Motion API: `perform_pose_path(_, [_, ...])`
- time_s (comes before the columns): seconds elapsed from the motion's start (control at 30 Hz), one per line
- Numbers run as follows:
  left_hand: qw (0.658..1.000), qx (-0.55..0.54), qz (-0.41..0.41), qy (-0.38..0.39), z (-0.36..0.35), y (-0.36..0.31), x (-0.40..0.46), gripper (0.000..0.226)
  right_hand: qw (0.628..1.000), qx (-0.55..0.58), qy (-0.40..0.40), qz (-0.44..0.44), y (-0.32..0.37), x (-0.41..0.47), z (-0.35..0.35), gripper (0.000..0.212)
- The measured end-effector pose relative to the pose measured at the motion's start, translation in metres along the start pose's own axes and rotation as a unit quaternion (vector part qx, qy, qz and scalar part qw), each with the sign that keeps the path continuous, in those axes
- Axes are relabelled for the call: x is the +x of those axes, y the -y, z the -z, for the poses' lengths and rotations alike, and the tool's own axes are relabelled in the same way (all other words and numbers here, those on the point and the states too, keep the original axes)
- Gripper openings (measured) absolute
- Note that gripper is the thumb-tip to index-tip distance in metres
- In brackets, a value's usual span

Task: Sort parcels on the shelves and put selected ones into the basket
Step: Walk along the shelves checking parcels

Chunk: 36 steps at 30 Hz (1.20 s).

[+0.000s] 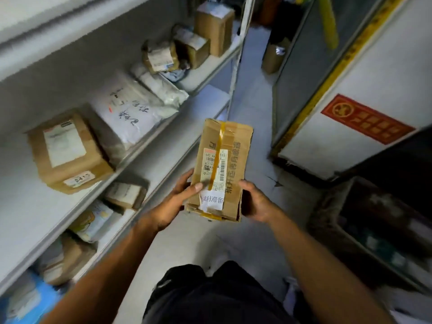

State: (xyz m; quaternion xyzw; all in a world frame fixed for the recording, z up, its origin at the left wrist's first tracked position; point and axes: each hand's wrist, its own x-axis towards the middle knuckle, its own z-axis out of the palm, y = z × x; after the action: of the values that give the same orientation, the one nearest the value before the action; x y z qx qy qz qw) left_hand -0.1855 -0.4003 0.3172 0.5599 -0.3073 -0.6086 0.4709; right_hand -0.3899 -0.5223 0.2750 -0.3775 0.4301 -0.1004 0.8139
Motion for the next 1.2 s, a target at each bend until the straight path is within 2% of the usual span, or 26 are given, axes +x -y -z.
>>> perform_pose_path(0.07, [0.999, 0.014, 0.015, 0.034, -0.021, -0.004, 0.036, 0.091, 0.999, 0.023, -0.038, 0.018, 0.006, -0.006, 0.035, 0.109])
perform_pose_path(0.2, [0.992, 0.04, 0.078, 0.095, -0.06, -0.003, 0.105, 0.089, 0.992, 0.067, -0.101, 0.037, 0.013, -0.019, 0.1, 0.097])
perform_pose_path(0.37, [0.971, 0.092, 0.118, 0.187, -0.11, -0.024, 0.187, 0.102, 0.978, 0.142, -0.137, 0.067, 0.025, -0.029, 0.155, 0.105])
perform_pose_path(0.5, [0.938, 0.152, 0.136, 0.281, -0.155, -0.044, 0.258, 0.099, 0.95, 0.215, -0.203, 0.101, 0.035, -0.034, 0.194, 0.107])
perform_pose_path(0.63, [0.903, 0.188, 0.144, 0.358, -0.208, -0.065, 0.311, 0.108, 0.902, 0.293, -0.281, 0.149, 0.047, -0.047, 0.224, 0.104])
perform_pose_path(0.8, [0.838, 0.234, 0.158, 0.467, -0.272, -0.078, 0.349, 0.093, 0.849, 0.376, -0.333, 0.166, 0.047, -0.066, 0.245, 0.1])
perform_pose_path(0.97, [0.778, 0.278, 0.2, 0.526, -0.342, -0.066, 0.377, 0.082, 0.797, 0.434, -0.385, 0.17, 0.033, -0.084, 0.272, 0.098])
perform_pose_path(1.07, [0.748, 0.31, 0.225, 0.543, -0.39, -0.052, 0.392, 0.081, 0.77, 0.466, -0.398, 0.18, 0.018, -0.093, 0.303, 0.095])
perform_pose_path(1.2, [0.726, 0.334, 0.258, 0.543, -0.45, -0.028, 0.402, 0.054, 0.747, 0.508, -0.391, 0.177, 0.002, -0.106, 0.345, 0.094])
